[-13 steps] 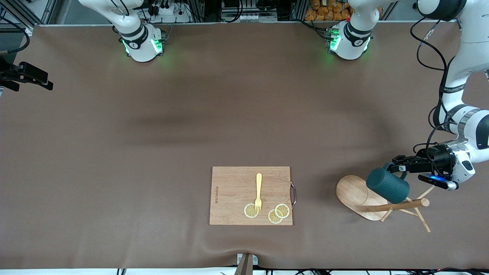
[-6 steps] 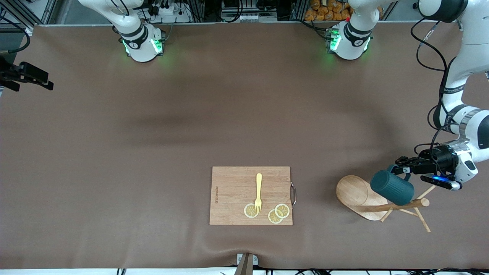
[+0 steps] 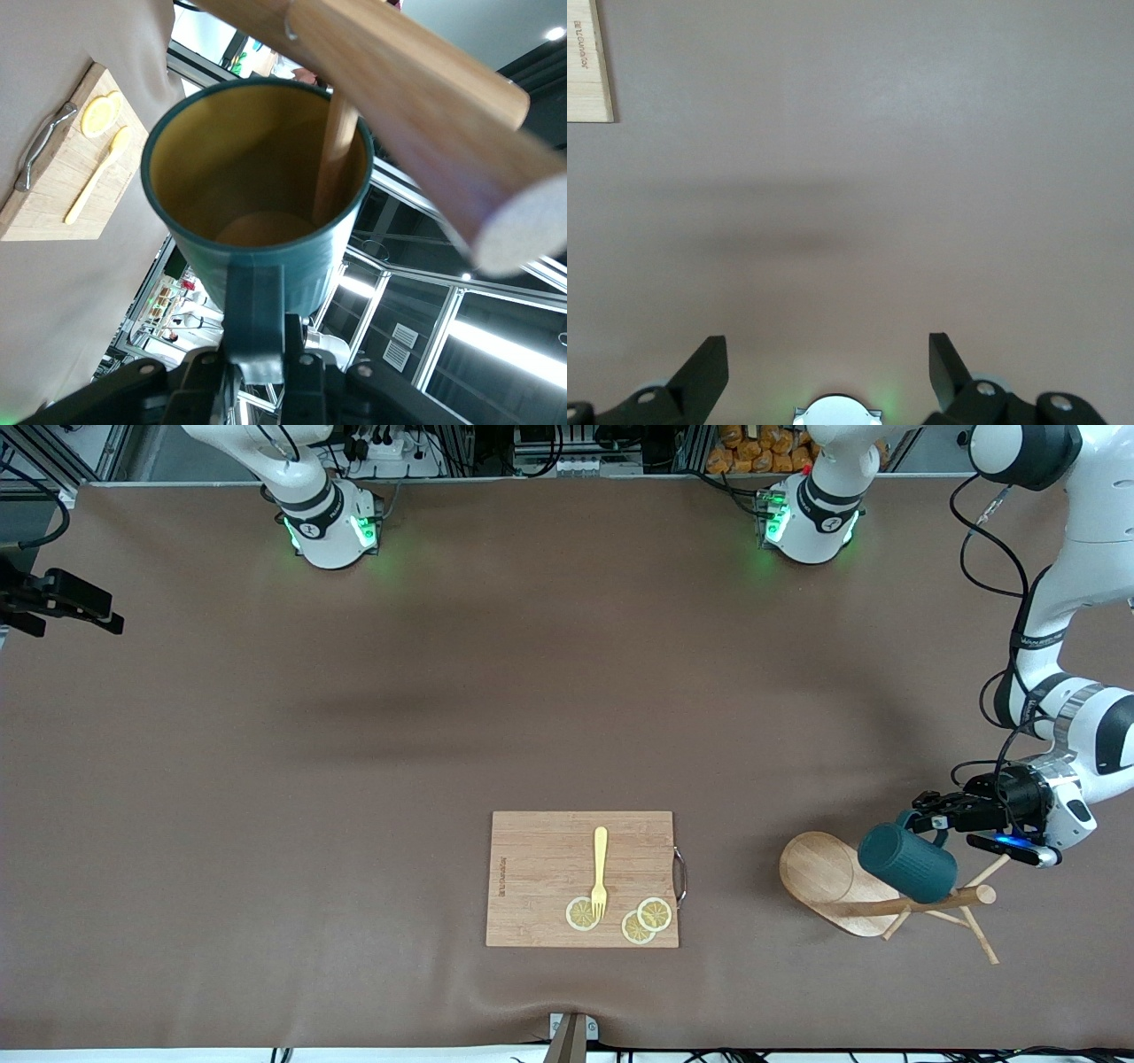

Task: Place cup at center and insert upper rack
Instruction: 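Lower the mug handle onto a stand peg with the left gripper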

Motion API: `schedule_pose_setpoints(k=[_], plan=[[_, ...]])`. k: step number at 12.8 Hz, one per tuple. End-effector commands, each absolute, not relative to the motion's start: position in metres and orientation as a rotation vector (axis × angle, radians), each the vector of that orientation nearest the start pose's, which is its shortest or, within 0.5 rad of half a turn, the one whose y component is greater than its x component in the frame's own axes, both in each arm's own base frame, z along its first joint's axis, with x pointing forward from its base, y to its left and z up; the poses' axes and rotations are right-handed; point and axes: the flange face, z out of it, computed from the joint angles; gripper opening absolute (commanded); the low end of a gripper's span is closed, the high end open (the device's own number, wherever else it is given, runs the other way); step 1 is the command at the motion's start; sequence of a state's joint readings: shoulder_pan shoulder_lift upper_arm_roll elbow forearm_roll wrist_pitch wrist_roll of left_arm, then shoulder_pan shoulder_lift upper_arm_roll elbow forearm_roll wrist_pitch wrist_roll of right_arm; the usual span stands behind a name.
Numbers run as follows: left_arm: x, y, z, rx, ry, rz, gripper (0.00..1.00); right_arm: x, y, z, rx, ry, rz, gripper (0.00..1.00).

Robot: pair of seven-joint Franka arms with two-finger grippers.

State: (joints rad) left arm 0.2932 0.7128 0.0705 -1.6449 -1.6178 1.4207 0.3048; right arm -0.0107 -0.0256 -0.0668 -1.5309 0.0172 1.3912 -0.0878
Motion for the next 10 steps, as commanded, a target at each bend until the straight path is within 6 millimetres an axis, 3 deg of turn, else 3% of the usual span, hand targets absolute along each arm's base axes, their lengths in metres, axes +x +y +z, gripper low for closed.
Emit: schedule_pose_setpoints(k=[1, 10], plan=[[0.655, 0.121, 0.253, 1.341, 0.523, -0.143, 0.0, 0.524, -0.043, 0.649, -3.108, -0.018, 0.161, 1.0], [0.654, 0.122, 0.238, 1.306, 0.507, -0.112, 0.0, 0.524, -0.045, 0.65, -3.121, -0.016, 0.154, 1.0]])
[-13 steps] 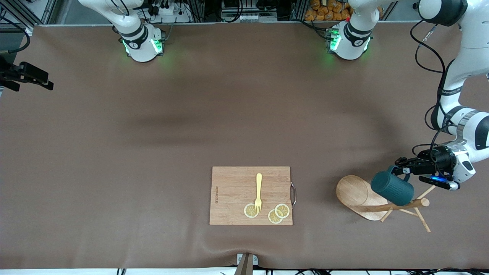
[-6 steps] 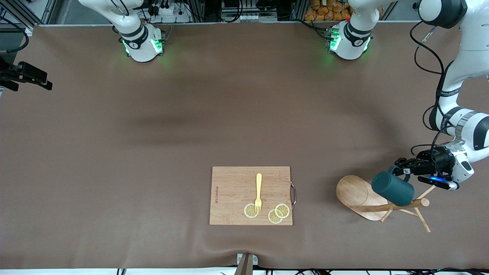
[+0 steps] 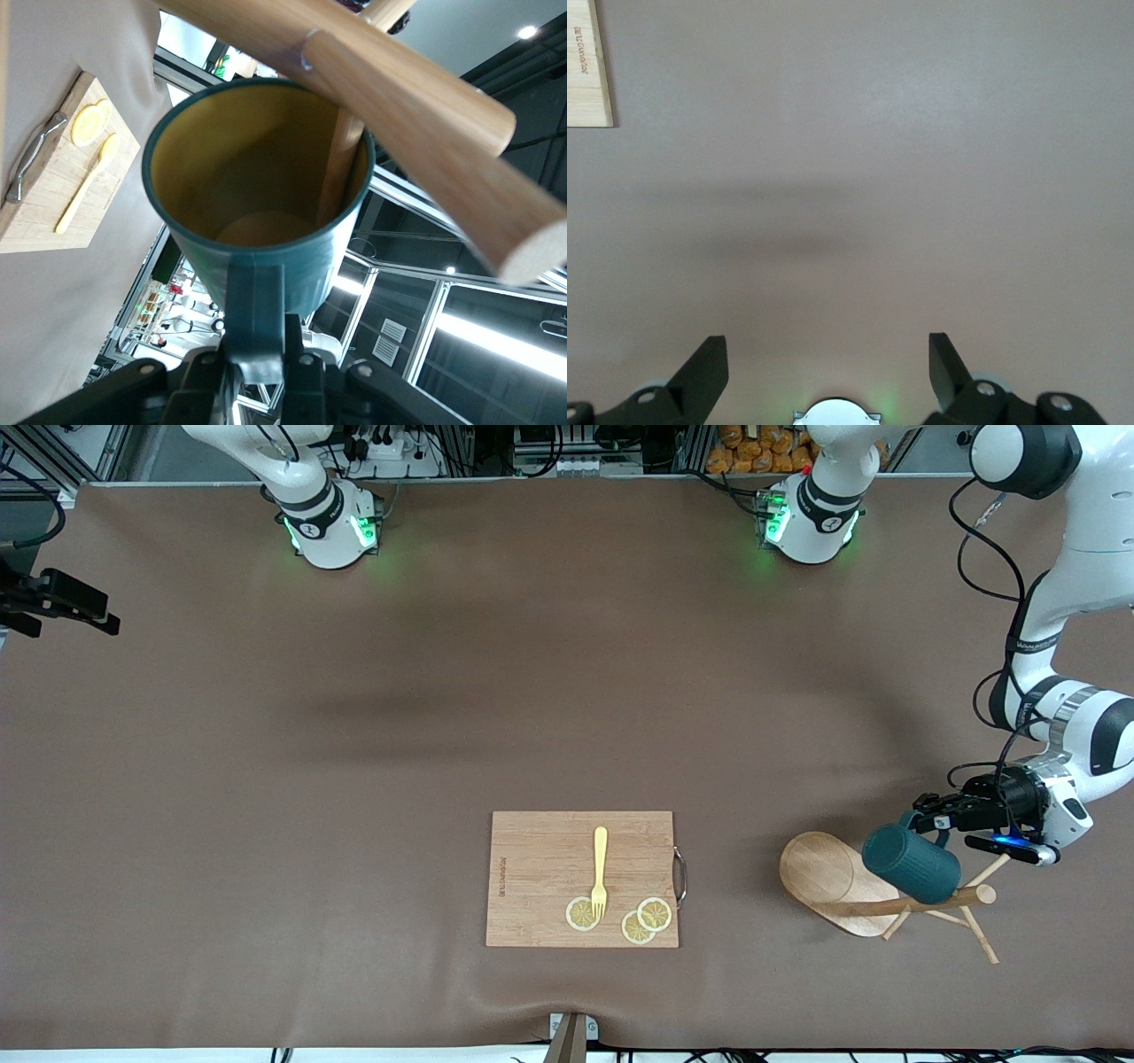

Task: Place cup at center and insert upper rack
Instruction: 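Lower the mug handle onto a stand peg with the left gripper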

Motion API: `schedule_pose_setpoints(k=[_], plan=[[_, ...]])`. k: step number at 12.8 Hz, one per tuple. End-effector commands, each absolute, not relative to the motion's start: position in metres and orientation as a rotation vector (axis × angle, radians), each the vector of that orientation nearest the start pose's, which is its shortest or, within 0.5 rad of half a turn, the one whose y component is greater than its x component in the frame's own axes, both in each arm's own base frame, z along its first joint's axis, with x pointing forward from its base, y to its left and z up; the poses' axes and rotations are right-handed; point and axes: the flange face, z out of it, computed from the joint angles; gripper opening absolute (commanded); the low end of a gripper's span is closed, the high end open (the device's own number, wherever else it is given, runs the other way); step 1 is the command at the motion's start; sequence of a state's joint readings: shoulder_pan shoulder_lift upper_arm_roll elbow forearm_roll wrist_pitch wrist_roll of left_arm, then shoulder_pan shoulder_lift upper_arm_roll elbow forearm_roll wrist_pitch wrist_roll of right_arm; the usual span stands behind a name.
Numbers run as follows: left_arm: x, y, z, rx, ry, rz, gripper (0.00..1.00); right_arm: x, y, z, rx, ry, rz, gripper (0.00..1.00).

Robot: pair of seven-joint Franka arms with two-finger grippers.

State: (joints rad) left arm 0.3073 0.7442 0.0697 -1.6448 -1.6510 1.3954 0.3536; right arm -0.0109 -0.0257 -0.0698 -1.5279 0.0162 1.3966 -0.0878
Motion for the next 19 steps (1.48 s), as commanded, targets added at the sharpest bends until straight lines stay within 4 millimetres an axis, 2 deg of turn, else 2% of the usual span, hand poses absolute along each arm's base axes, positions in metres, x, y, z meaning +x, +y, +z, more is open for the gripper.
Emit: schedule_pose_setpoints(k=[1, 4, 5, 6, 7, 8, 11, 14, 18, 19], plan=[[0.653, 0.123, 0.236, 1.305, 0.509, -0.111, 0.0, 0.524, -0.047, 0.651, -3.122, -0.011, 0.152, 1.0], [0.654, 0.124, 0.236, 1.305, 0.51, -0.11, 0.12, 0.524, -0.048, 0.651, -3.122, -0.006, 0.159, 1.0], [0.653, 0.127, 0.236, 1.304, 0.513, -0.107, 0.2, 0.523, -0.048, 0.652, -3.121, -0.004, 0.154, 1.0], [0.653, 0.127, 0.236, 1.304, 0.513, -0.107, 0.46, 0.523, -0.048, 0.652, -3.12, -0.004, 0.156, 1.0], [0.653, 0.126, 0.236, 1.306, 0.512, -0.109, 0.81, 0.524, -0.048, 0.651, -3.12, -0.004, 0.159, 1.0], [0.653, 0.126, 0.237, 1.306, 0.512, -0.109, 1.0, 0.524, -0.048, 0.651, -3.119, -0.004, 0.158, 1.0], [0.659, 0.13, 0.252, 1.33, 0.494, -0.107, 1.0, 0.524, -0.046, 0.651, -3.117, -0.009, 0.158, 1.0], [0.656, 0.141, 0.256, 1.354, 0.491, -0.104, 1.0, 0.524, -0.047, 0.651, -3.116, -0.007, 0.158, 1.0], [0.652, 0.15, 0.283, 1.412, 0.492, -0.138, 1.0, 0.523, -0.047, 0.652, -3.116, -0.007, 0.153, 1.0], [0.65, 0.151, 0.284, 1.429, 0.49, -0.145, 1.0, 0.524, -0.047, 0.652, -3.116, -0.007, 0.155, 1.0]])
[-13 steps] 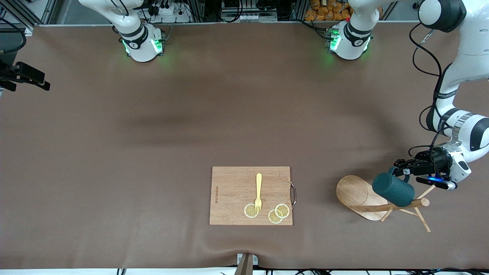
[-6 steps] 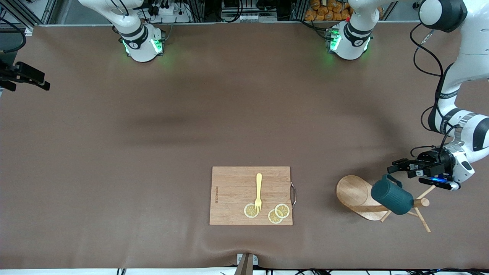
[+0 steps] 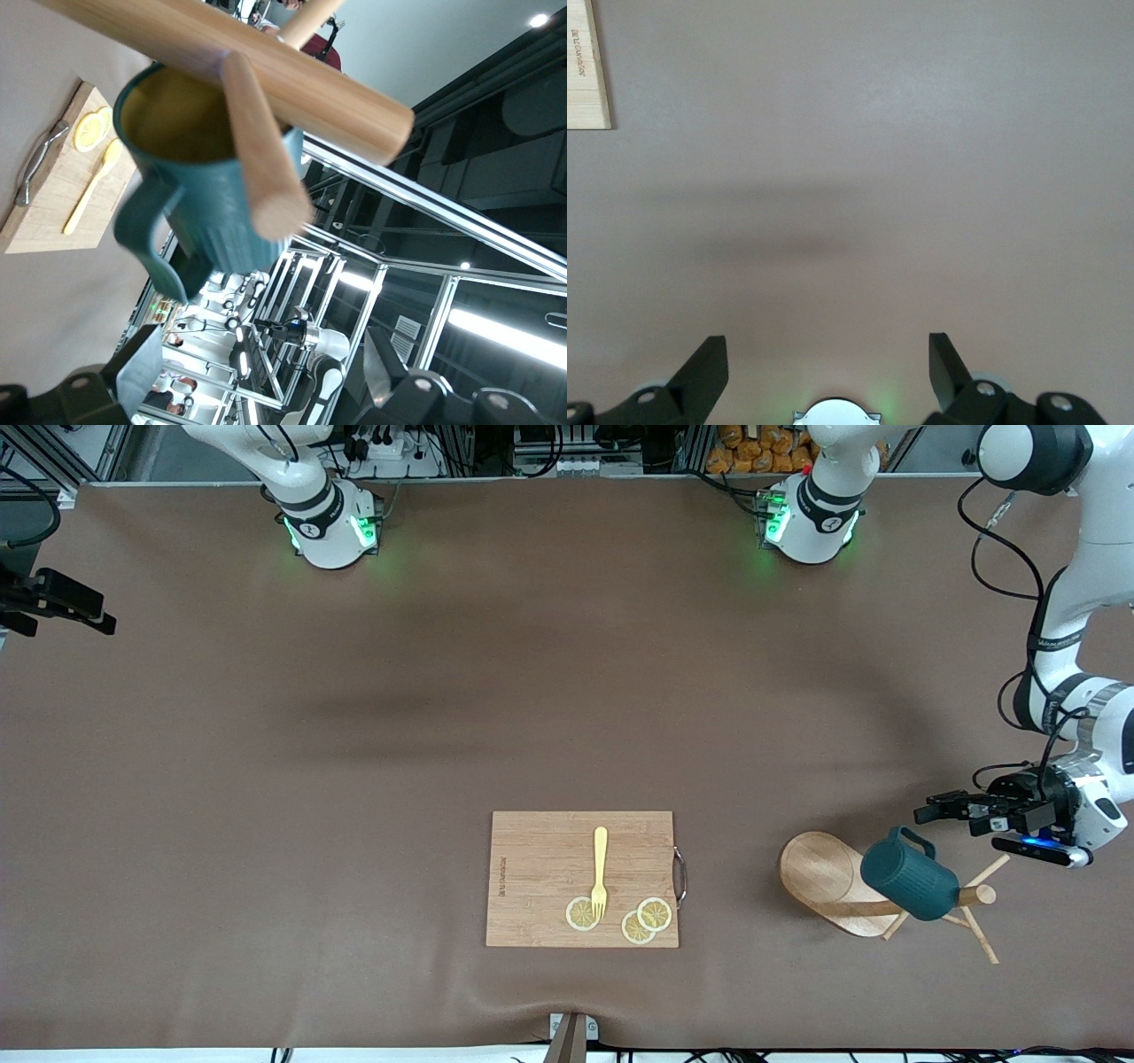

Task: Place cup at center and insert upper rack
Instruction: 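Open the left gripper and pull it back from the mug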

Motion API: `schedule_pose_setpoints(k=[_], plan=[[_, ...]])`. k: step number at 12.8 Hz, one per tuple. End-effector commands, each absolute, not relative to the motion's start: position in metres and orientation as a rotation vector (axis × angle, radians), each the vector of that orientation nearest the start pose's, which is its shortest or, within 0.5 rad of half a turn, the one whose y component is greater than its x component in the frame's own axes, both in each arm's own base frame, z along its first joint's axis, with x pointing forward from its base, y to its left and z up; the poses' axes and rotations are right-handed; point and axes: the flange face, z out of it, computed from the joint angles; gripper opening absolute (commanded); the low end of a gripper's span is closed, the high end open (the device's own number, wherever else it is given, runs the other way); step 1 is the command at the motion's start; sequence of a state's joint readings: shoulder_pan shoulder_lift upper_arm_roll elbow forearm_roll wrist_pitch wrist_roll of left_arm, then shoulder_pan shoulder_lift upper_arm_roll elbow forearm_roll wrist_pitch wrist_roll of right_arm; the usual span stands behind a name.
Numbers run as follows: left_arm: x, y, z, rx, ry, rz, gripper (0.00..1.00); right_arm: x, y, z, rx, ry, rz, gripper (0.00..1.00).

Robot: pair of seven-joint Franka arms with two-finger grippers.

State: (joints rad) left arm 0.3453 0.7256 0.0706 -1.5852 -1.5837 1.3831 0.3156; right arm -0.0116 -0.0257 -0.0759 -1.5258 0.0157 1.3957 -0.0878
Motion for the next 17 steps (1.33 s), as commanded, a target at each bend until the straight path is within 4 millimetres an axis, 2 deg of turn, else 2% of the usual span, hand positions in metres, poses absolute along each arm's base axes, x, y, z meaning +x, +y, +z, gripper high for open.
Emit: schedule_pose_setpoints(k=[1, 4, 8, 11, 12, 17], plan=[[0.648, 0.157, 0.295, 1.448, 0.491, -0.146, 1.0, 0.523, -0.047, 0.652, -3.116, -0.007, 0.153, 1.0], [0.643, 0.161, 0.321, 1.512, 0.491, -0.17, 1.0, 0.524, -0.046, 0.652, -3.115, -0.01, 0.155, 1.0], [0.635, 0.173, 0.375, 1.645, 0.527, -0.169, 1.0, 0.524, -0.047, 0.652, -3.114, -0.008, 0.155, 1.0], [0.633, 0.169, 0.411, 1.732, 0.575, -0.16, 1.0, 0.524, -0.047, 0.652, -3.113, -0.006, 0.155, 1.0], [0.633, 0.166, 0.424, 1.77, 0.59, -0.148, 1.0, 0.524, -0.047, 0.652, -3.114, -0.005, 0.155, 1.0], [0.64, 0.12, 0.476, 2.015, 0.546, -0.094, 1.0, 0.523, -0.048, 0.652, -3.116, -0.005, 0.153, 1.0]])
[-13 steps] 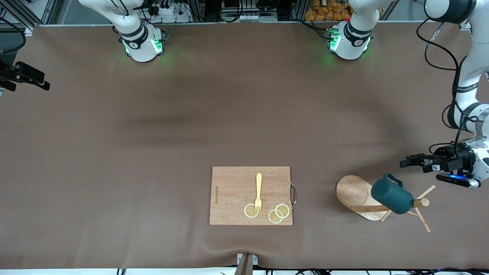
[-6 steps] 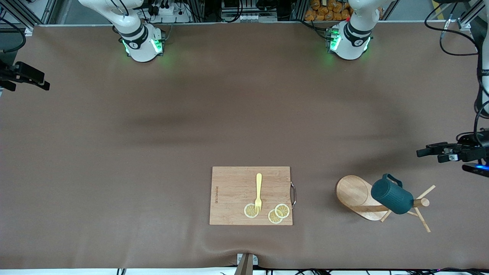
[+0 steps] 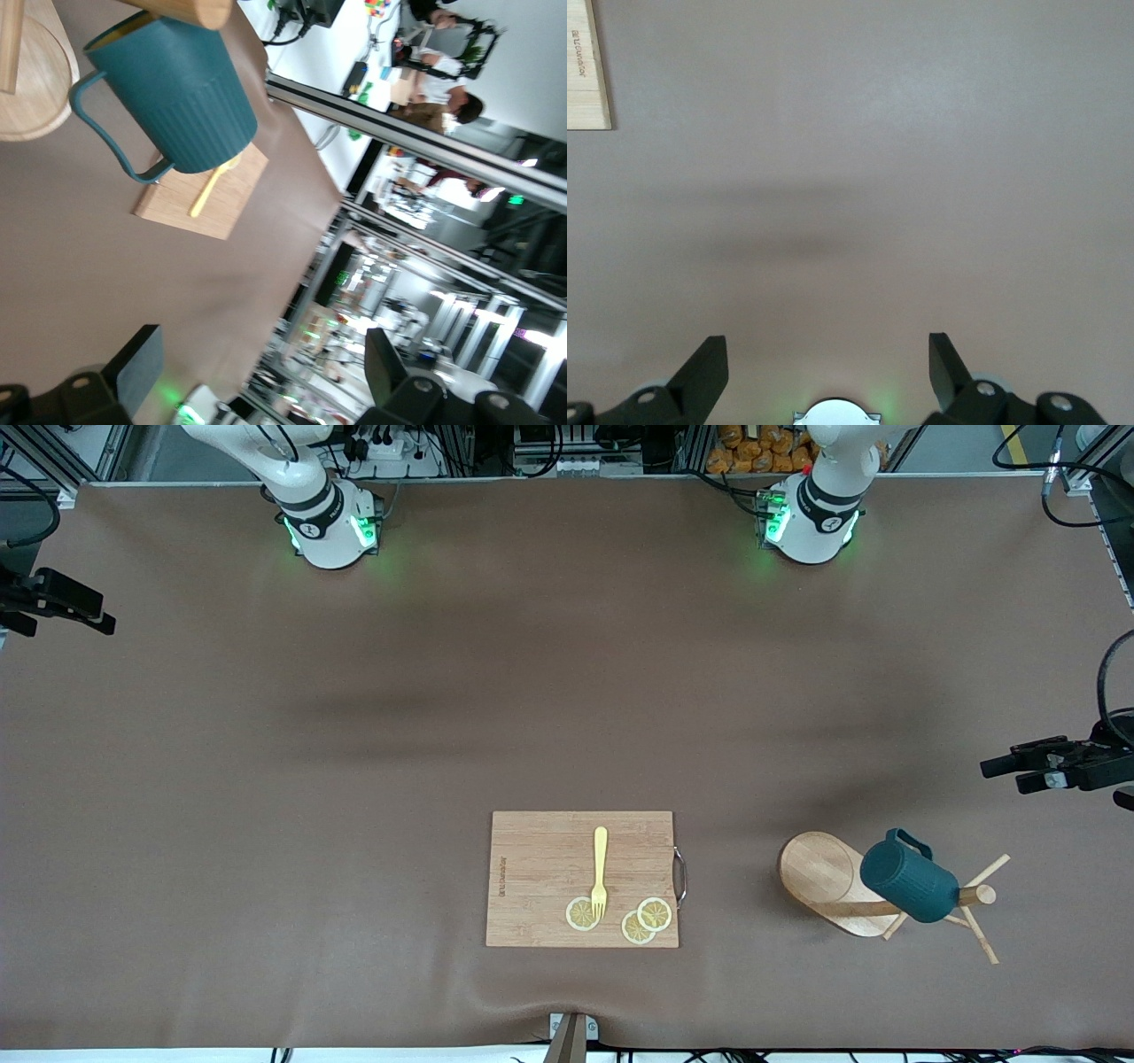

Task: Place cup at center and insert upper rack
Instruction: 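Open the left gripper and pull it back from the mug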

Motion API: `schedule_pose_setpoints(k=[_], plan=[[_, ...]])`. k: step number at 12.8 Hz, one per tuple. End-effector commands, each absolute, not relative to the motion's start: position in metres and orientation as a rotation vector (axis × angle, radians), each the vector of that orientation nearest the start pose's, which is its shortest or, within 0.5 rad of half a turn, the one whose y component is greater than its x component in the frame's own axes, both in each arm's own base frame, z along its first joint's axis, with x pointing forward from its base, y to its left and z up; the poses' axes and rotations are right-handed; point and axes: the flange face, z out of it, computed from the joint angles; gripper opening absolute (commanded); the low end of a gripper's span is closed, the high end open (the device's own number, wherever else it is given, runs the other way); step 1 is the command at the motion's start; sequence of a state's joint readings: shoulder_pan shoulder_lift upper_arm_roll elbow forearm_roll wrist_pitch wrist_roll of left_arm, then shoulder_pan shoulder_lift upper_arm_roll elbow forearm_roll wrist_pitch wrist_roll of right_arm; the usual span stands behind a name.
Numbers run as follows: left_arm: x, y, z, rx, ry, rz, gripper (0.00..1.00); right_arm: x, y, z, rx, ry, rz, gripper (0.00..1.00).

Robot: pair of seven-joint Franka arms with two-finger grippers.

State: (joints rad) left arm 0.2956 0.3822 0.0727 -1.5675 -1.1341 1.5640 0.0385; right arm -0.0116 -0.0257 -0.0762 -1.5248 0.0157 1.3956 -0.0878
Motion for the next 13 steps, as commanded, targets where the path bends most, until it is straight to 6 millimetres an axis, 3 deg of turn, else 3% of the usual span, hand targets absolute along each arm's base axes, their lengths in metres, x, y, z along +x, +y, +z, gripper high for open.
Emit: schedule_pose_setpoints(k=[1, 4, 6, 9, 13], plan=[[0.644, 0.11, 0.486, 2.07, 0.514, -0.086, 1.0, 0.523, -0.047, 0.652, -3.115, -0.005, 0.153, 1.0], [0.647, 0.069, 0.51, 2.302, 0.42, -0.04, 1.0, 0.524, -0.048, 0.652, -3.116, -0.005, 0.155, 1.0], [0.646, 0.048, 0.512, 2.442, 0.376, -0.058, 1.0, 0.523, -0.048, 0.652, -3.116, -0.005, 0.153, 1.0], [0.637, 0.006, 0.532, 2.636, 0.342, -0.063, 1.0, 0.523, -0.048, 0.652, -3.116, -0.005, 0.153, 1.0], [0.623, -0.028, 0.556, 2.845, 0.216, -0.023, 1.0, 0.523, -0.047, 0.652, -3.115, -0.005, 0.153, 1.0]])
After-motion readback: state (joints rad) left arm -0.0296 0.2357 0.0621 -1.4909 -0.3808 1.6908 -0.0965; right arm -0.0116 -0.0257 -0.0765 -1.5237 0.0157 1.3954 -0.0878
